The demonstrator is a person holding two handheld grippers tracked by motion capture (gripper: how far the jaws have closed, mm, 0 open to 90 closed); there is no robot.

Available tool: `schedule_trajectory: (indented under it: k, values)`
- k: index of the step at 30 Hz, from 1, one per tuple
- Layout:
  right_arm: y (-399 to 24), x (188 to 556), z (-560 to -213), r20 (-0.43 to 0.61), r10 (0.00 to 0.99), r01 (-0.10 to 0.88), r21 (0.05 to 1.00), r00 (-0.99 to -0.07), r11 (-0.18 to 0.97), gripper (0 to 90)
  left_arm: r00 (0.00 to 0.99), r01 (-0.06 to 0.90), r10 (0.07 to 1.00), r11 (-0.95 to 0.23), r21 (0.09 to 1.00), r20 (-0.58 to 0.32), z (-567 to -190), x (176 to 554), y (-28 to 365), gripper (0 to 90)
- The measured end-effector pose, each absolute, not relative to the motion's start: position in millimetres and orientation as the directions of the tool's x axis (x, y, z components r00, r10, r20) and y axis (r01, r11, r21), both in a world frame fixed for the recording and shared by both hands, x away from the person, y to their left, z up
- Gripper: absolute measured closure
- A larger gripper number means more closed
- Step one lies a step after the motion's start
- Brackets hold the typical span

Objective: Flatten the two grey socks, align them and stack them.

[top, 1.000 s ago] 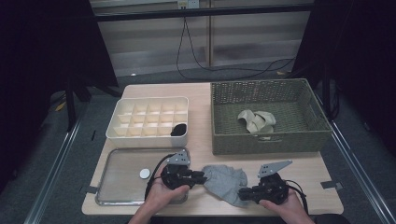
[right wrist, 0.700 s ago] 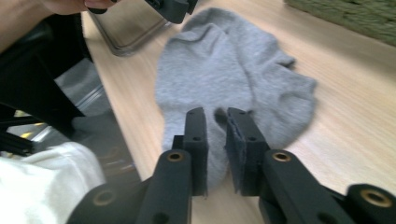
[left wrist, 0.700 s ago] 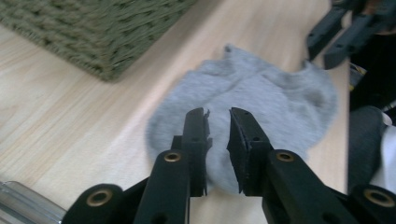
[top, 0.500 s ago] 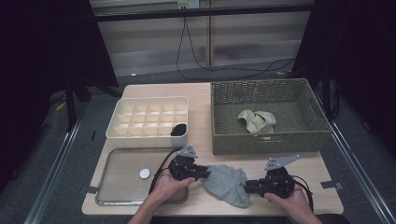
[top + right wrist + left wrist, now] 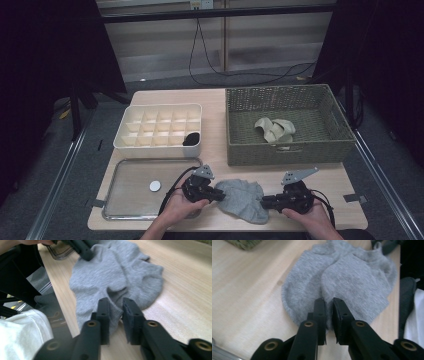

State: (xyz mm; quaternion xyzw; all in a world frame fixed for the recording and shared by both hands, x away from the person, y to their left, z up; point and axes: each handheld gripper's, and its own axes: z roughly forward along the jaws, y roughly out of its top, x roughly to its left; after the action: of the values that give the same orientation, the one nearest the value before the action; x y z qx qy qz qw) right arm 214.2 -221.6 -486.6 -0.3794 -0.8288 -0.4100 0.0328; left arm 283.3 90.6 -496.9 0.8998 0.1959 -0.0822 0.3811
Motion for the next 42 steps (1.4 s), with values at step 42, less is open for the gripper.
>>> schedule_trajectory:
  k: [42]
  values:
    - [-217.2,239.6,-458.8,0.353,0.575,0.616,0.701,-0.738,0.36,88.6,0.888,0.453,0.339,-0.52,0.724,-0.312,-473.8,293.6,119.0,86.5]
